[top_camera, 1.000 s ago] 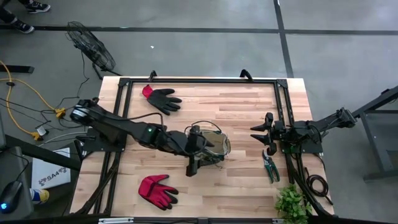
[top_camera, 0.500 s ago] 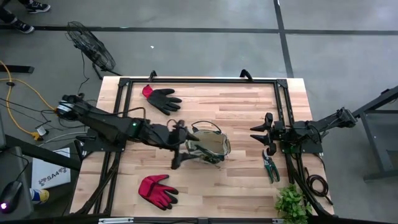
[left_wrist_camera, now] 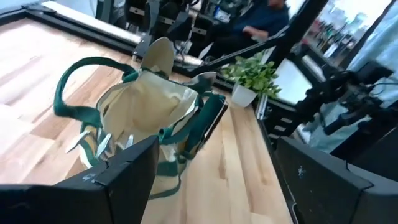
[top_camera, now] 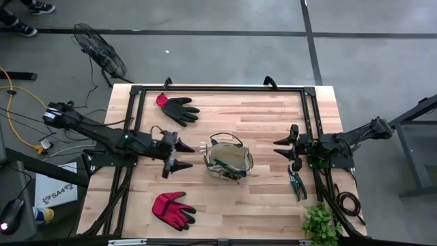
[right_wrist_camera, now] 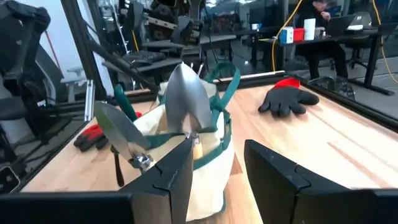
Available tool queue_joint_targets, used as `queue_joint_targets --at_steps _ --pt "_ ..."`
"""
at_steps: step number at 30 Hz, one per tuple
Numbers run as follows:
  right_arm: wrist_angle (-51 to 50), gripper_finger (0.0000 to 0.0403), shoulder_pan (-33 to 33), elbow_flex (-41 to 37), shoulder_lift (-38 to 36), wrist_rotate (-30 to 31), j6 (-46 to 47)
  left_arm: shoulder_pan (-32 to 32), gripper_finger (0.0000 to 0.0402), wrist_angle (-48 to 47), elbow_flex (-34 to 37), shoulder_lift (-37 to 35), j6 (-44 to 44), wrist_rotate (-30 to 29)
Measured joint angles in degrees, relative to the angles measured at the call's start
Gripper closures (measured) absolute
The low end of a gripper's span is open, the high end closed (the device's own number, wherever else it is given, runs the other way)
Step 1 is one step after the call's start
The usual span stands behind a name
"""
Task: Pick & Place Garden tools in Gardening bag
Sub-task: Put the green shear scissors into the gardening bag
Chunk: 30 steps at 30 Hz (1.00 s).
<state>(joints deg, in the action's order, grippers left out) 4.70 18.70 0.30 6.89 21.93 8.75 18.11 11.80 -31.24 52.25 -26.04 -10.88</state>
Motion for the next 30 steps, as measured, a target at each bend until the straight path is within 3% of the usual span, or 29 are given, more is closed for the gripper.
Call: queue_joint_targets --at_steps 10,20,30 --pt "0.1 0.0266 0.0 0.0 0.6 0.0 0.0 0.0 0.0082 11.7 12.0 -9.9 6.6 1.5" --pt "0.1 0.0266 0.0 0.0 0.7 0.0 0.0 -0.1 0.0082 19.8 20.0 -16.1 16.7 7.8" --pt "0.1 0.0266 0.0 0.0 0.7 0.0 0.0 -0.1 0.0082 24.4 27.8 -22.5 16.8 9.0"
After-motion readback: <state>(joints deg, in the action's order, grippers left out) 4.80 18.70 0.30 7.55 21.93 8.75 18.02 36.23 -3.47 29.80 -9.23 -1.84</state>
